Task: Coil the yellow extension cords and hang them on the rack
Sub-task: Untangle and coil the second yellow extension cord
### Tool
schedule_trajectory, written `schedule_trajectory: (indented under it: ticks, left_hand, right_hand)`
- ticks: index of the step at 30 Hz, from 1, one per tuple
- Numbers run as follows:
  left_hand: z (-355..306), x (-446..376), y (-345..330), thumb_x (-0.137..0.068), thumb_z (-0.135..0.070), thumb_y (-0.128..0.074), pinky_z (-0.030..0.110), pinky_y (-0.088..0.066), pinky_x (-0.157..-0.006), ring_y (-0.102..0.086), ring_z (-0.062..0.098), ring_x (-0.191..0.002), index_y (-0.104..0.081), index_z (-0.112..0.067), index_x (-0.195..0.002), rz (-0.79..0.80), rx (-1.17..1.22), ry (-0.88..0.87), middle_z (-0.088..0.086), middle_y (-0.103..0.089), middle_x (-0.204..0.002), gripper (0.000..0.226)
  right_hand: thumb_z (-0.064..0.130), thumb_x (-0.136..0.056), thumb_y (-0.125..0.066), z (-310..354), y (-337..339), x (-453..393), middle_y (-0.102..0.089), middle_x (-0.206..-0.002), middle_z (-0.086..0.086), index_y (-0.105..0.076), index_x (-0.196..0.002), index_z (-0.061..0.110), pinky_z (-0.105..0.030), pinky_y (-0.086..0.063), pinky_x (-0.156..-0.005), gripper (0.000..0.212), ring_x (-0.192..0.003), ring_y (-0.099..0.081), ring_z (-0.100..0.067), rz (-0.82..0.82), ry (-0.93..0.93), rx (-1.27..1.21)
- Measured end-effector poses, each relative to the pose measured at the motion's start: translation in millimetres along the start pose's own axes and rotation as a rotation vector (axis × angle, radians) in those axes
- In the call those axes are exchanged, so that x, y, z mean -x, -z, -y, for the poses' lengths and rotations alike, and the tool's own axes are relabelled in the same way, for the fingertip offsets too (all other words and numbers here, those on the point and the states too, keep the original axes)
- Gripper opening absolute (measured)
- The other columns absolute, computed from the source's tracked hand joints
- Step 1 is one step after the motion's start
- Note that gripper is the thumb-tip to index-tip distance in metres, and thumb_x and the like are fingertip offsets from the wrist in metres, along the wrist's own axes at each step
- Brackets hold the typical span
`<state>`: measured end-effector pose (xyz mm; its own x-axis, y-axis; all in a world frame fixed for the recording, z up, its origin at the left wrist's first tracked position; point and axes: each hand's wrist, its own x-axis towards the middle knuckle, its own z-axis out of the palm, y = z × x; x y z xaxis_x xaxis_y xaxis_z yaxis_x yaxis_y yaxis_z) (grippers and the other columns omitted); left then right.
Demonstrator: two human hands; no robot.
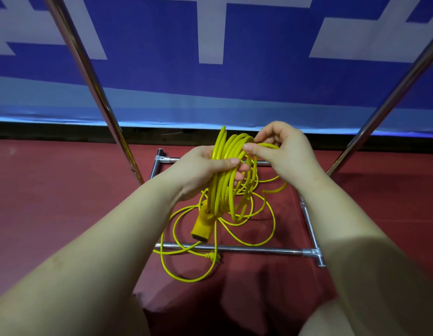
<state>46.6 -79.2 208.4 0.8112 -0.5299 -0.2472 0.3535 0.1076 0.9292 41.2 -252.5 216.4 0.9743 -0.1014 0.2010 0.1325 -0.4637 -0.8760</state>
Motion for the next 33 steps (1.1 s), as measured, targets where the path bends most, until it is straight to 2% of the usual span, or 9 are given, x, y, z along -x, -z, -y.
schedule_trajectory:
  ticks: [5, 10, 14, 17, 19, 22, 25, 29, 33]
  left_hand:
    - [-1, 1, -1, -0.088, 0.003, -0.055, 0.025, -0.058, -0.059, -0.066, 0.01, -0.056, -0.061, -0.005, -0.087, 0.029, -0.07, 0.05, 0.002, -0.07, -0.066, 0.011]
    - [1, 1, 2, -0.089, 0.002, -0.055, 0.027, -0.059, -0.06, -0.066, 0.012, -0.057, -0.061, -0.004, -0.087, 0.003, -0.101, 0.039, 0.003, -0.068, -0.066, 0.009]
    - [-1, -1, 8, -0.092, -0.002, -0.054, 0.027, -0.057, -0.057, -0.064, 0.011, -0.054, -0.061, -0.006, -0.084, -0.156, -0.046, -0.002, 0.0, -0.067, -0.063, 0.012]
    - [-2, -5, 18, -0.093, -0.004, -0.053, 0.03, -0.057, -0.061, -0.064, 0.012, -0.058, -0.061, -0.007, -0.086, -0.28, 0.023, -0.038, -0.001, -0.067, -0.062, 0.011]
    - [-2, -6, 22, -0.094, -0.004, -0.052, 0.027, -0.058, -0.06, -0.065, 0.012, -0.06, -0.061, -0.006, -0.088, -0.322, 0.07, -0.068, -0.001, -0.067, -0.063, 0.011]
    - [-1, -7, 23, -0.094, -0.005, -0.053, 0.027, -0.059, -0.062, -0.067, 0.012, -0.063, -0.061, -0.006, -0.089, -0.359, 0.074, -0.109, -0.002, -0.068, -0.064, 0.009]
    - [0, -8, 24, -0.094, -0.006, -0.053, 0.027, -0.059, -0.06, -0.07, 0.011, -0.065, -0.06, -0.007, -0.089, -0.378, 0.03, -0.13, -0.002, -0.07, -0.065, 0.008]
    - [2, -7, 20, -0.094, -0.007, -0.053, 0.029, -0.058, -0.059, -0.07, 0.012, -0.069, -0.059, -0.009, -0.089, -0.273, -0.093, -0.118, 0.0, -0.072, -0.071, 0.008]
    - [7, -5, 11, -0.094, -0.009, -0.055, 0.033, -0.058, -0.063, -0.068, 0.012, -0.063, -0.059, -0.011, -0.086, -0.182, -0.232, -0.067, -0.002, -0.071, -0.068, 0.009]
  right_hand:
    - [0.028, -0.064, -0.084, 3, 2, 2, -0.05, -0.063, 0.003, -0.048, -0.067, 0.024, -0.023, -0.036, -0.054, 0.036, -0.055, -0.041, -0.009, -0.023, 0.013, 0.058]
    - [0.031, -0.068, -0.081, 4, 0, 4, -0.054, -0.064, 0.007, -0.051, -0.069, 0.025, -0.025, -0.04, -0.058, 0.031, -0.059, -0.047, -0.009, 0.032, 0.031, 0.086]
    - [0.037, -0.085, -0.064, -13, 6, -1, -0.059, -0.066, 0.006, -0.053, -0.071, 0.023, -0.029, -0.041, -0.061, 0.023, -0.063, -0.052, -0.014, 0.268, -0.123, 0.379]
    - [0.027, -0.09, -0.058, -30, 7, 0, -0.066, -0.084, -0.002, -0.056, -0.079, 0.024, -0.033, -0.048, -0.079, 0.012, -0.083, -0.062, -0.023, 0.447, -0.257, 0.555]
    - [0.017, -0.09, -0.058, -29, 8, 2, -0.062, -0.08, 0.002, -0.056, -0.083, 0.024, -0.032, -0.047, -0.082, 0.01, -0.082, -0.061, -0.02, 0.501, -0.294, 0.545]
    - [0.009, -0.092, -0.056, -20, 9, 3, -0.062, -0.072, -0.001, -0.056, -0.078, 0.02, -0.032, -0.05, -0.073, 0.018, -0.068, -0.062, -0.016, 0.48, -0.311, 0.327]
    - [0.015, -0.095, -0.053, -4, 10, 4, -0.064, -0.076, -0.005, -0.056, -0.082, 0.017, -0.02, -0.052, -0.056, 0.013, -0.058, -0.064, -0.009, 0.402, -0.387, -0.024]
    - [0.016, -0.095, -0.052, 7, 10, 1, -0.066, -0.072, -0.005, -0.056, -0.089, 0.012, -0.015, -0.051, -0.046, 0.008, -0.048, -0.064, -0.006, 0.211, -0.504, -0.425]
    - [0.015, -0.095, -0.051, 11, 11, -5, -0.067, -0.053, 0.001, -0.057, -0.083, 0.01, -0.012, -0.048, -0.043, 0.015, -0.043, -0.06, -0.004, 0.018, -0.573, -0.724]
